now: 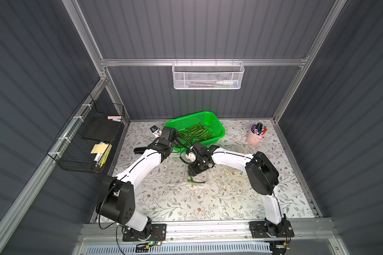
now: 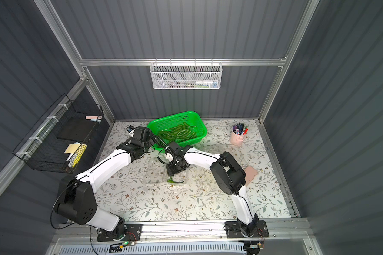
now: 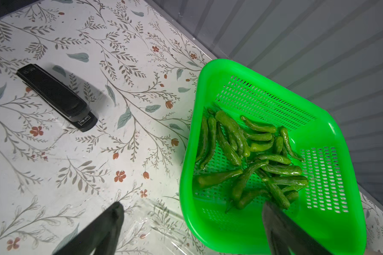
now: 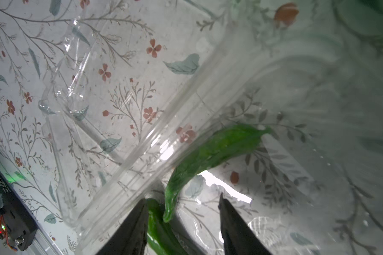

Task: Take small green peppers out of containers
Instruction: Pick up the green pepper from the packing box.

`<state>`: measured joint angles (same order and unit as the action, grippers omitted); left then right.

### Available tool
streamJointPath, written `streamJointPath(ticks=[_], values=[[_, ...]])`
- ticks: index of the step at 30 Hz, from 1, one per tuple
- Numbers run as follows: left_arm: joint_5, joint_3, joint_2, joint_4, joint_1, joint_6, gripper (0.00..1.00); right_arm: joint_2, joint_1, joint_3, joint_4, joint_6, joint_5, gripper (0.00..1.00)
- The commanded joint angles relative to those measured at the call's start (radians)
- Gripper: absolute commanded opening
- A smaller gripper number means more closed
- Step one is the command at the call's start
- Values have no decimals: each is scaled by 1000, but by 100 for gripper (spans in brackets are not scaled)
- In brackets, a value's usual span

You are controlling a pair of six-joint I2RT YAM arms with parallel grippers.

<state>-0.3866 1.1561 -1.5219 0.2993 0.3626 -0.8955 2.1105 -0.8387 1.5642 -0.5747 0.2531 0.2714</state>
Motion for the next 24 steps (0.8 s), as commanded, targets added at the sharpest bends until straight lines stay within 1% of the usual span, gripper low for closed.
streamJointPath(ticks=[1, 7, 12, 16, 19, 24], values=[[13, -4, 48, 14, 10, -16, 99, 40, -6, 18, -39, 6, -22, 54], [37, -17, 42, 9, 10, -26, 99, 78, -30, 45, -90, -16, -127, 54], [50, -24, 29, -2, 10, -43, 99, 69, -37, 38, -134, -11, -255, 54], [40, -29, 16, -26, 10, -48, 99, 42, -36, 19, -157, 22, -375, 54], [55, -34, 5, -34, 10, -45, 99, 18, -36, -1, -140, 24, -373, 52], [66, -40, 6, -42, 12, -42, 99, 3, -36, -21, -97, 26, -312, 48]])
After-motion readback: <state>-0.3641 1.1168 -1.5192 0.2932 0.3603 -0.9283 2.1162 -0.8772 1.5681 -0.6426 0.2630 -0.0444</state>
